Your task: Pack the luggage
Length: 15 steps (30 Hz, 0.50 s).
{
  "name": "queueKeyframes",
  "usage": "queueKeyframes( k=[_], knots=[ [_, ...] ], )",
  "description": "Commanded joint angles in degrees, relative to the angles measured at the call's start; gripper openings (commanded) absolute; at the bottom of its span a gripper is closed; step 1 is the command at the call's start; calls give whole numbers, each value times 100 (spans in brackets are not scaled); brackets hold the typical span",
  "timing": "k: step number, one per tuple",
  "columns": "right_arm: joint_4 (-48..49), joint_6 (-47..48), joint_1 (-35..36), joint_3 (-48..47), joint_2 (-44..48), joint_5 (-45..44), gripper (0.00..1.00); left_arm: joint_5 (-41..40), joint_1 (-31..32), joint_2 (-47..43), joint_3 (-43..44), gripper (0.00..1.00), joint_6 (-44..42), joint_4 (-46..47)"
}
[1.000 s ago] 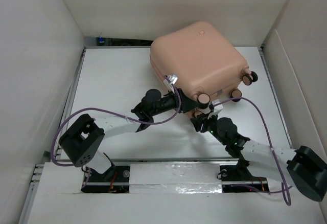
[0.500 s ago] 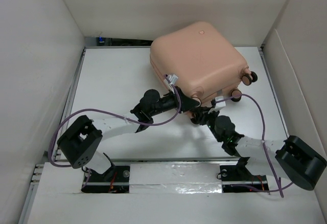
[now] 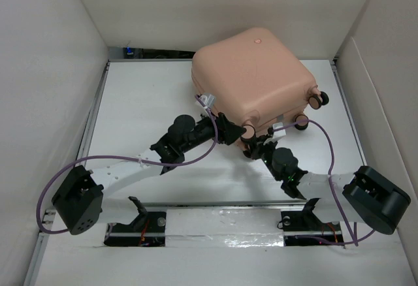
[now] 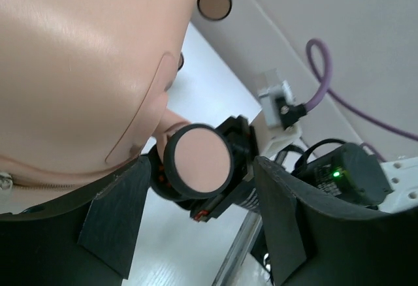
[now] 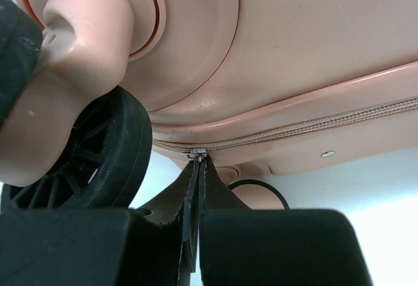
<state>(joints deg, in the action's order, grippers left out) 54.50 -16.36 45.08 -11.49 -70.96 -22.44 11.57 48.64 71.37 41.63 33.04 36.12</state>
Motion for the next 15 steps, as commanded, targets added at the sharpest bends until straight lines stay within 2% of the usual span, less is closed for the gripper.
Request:
queueKeyframes(
  k=[1,6,9,13,15],
  knots=[
    [746,-86,62,-64,-85,-138,0,309,-21,279,135,60,-140,-307],
    [983,-306,334,67,-243,-252,0,512,285,746,381,53,-52,-44],
    [1185,-412,667,68,-462,-454,0,828,286,1053,565,42,176,411],
    [1642,-675,967,68,-770,-507,0,1048,286,1422,898,21,493,887],
    [2107,-851,1090,59,-954,-455,0,1101,286,1546,1031,17,624,1063]
  ],
)
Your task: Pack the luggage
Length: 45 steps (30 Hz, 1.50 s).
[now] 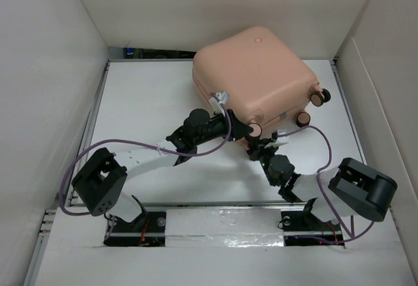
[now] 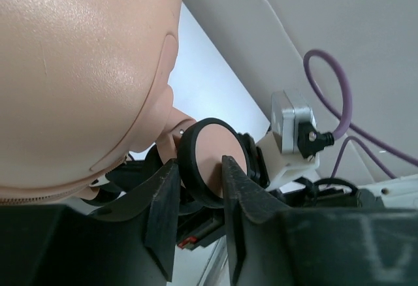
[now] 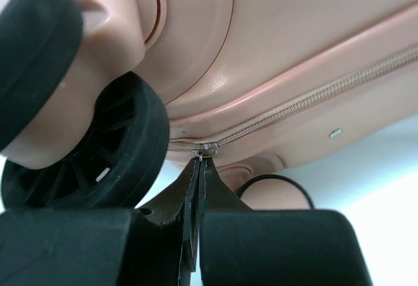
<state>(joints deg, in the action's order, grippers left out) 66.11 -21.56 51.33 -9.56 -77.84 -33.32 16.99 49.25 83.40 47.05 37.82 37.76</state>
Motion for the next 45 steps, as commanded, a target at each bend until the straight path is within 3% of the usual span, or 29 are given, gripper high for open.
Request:
queueKeyframes(
  k=[1,5,7,12,24,27,30,31,32,35,36,37,39,43,44,45],
  knots=[
    [1165,-340,613,-142,-484,669,0,638,277,448,559,15,181,943],
    [2404,-226,1027,-327,-1057,502,0,682,339,607,806,12,348,1137],
    [2582,-182,1194,-423,-1180,362,0,648,339,617,841,11,375,1164],
    [2319,-129,1546,-520,-1312,62,0,463,339,616,990,10,296,927],
    [2407,285,1547,-2663,-2885,133,0,806,550,748,1219,11,779,1260],
    [2635,118,1660,-2630,-3000,-227,0,770,550,678,1114,11,814,1313],
    [2653,-5,1661,-2524,-3070,-403,1,770,550,652,1096,23,709,1208],
    [2670,-58,1661,-2420,-3096,-499,8,770,550,652,1105,39,665,1173],
    [2784,-128,1661,-2340,-3097,-500,33,770,550,504,1122,39,569,1129],
    [2812,-225,1775,-1842,-2974,-587,66,770,349,266,1053,39,376,892],
    [2750,-330,1775,-1691,-2817,-640,78,622,270,187,1017,82,305,752],
    [2663,-349,1906,-1559,-2728,-675,82,543,69,-40,947,89,244,690],
    [2189,-488,1985,-1277,-2509,-693,91,376,-187,-314,684,93,7,471],
    [601,-568,2153,-1205,-1440,-300,93,-536,-951,-1401,-9,90,-328,39],
    [-378,-577,2266,-1275,-1192,-202,91,-626,-1301,-1605,-412,87,-337,4],
    [-814,-569,2328,-1415,-937,-140,73,-671,-1470,-1772,-598,82,-337,4]
  ],
)
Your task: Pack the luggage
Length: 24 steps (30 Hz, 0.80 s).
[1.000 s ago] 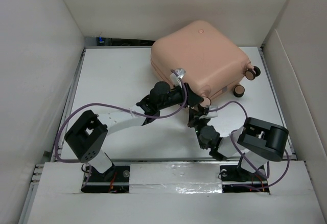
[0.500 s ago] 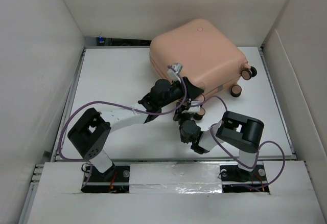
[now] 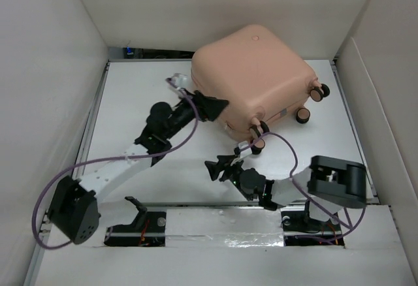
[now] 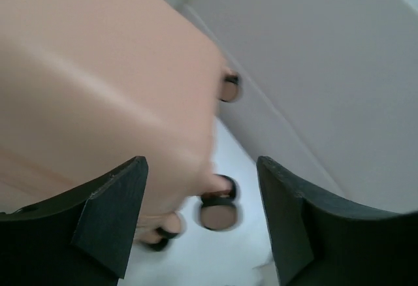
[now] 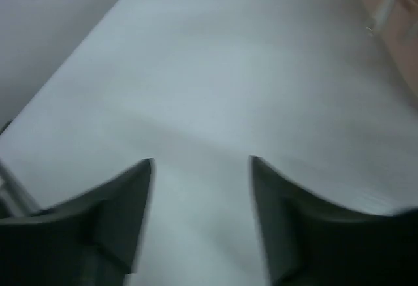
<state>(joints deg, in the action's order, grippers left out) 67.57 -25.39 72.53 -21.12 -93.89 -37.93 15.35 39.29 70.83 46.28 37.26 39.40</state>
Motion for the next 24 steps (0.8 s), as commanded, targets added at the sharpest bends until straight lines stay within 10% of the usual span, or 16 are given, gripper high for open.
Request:
queueKeyframes(
  k=[1,3,7,13,19,24],
  knots=[
    [-1391,-134,261,-339,922,417,57,-559,-596,-778,-715,60,-315,-213],
    [-2823,-11,331,-576,1765,488,4,-665,-677,-877,-1103,35,-455,-414],
    [-5372,192,245,-1488,3277,-281,2,-333,-423,-449,-1569,12,-798,-205],
    [-7607,561,-1070,-2071,4826,-198,81,476,-369,448,-1596,40,-983,472],
    [-8339,772,-2330,-2273,4855,784,98,671,-133,1265,-867,67,-1369,279],
    [-8146,1245,-3069,-2387,4344,1841,98,389,132,1592,-480,68,-1555,147]
  ],
)
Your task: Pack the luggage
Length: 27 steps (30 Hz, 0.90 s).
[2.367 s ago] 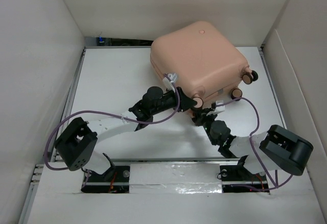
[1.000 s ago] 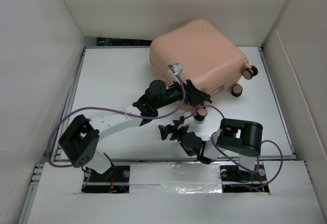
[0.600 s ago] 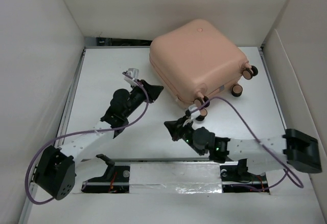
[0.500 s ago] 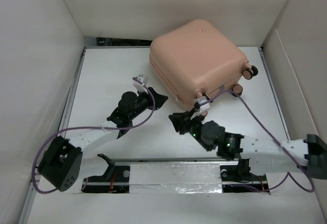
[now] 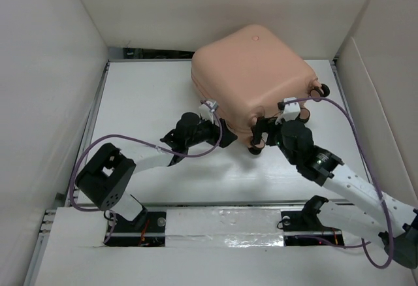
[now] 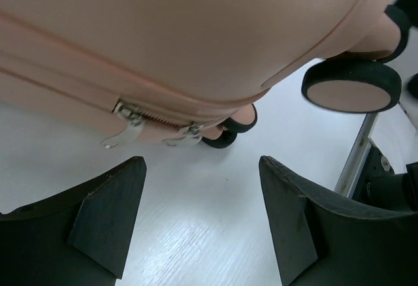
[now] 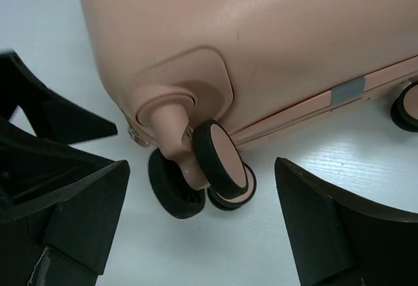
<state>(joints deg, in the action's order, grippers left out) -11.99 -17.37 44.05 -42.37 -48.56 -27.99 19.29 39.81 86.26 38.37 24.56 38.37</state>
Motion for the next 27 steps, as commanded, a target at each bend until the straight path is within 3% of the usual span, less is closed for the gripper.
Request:
queueKeyframes(
  k=[1,8,11,14,17,18,21,24,25,27],
  knots=[
    [-120,514,-283,-298,-276,1187,98,-13,79,171,364,67,-293,241],
    [30,752,-695,-605,-1068,1638,96,-144,132,488,715,59,-346,136],
    [327,822,-942,-562,-1349,1884,87,-188,132,594,821,49,-346,127],
    [477,822,-995,-588,-1578,2131,73,-224,132,690,935,36,-346,136],
    [601,822,-995,-588,-1683,2157,49,-250,132,734,971,29,-311,153],
    [636,822,-995,-571,-1701,2166,33,-259,184,735,979,28,-311,153],
    [724,831,-995,-518,-1675,2183,11,-356,185,743,1006,22,-320,171],
    [794,840,-943,-439,-1640,2254,0,-452,246,787,1041,12,-346,162],
    [795,849,-942,-430,-1640,2289,0,-705,325,761,1024,0,-364,153],
    [786,849,-942,-369,-1561,2315,0,-1040,404,673,936,0,-442,110]
  ],
)
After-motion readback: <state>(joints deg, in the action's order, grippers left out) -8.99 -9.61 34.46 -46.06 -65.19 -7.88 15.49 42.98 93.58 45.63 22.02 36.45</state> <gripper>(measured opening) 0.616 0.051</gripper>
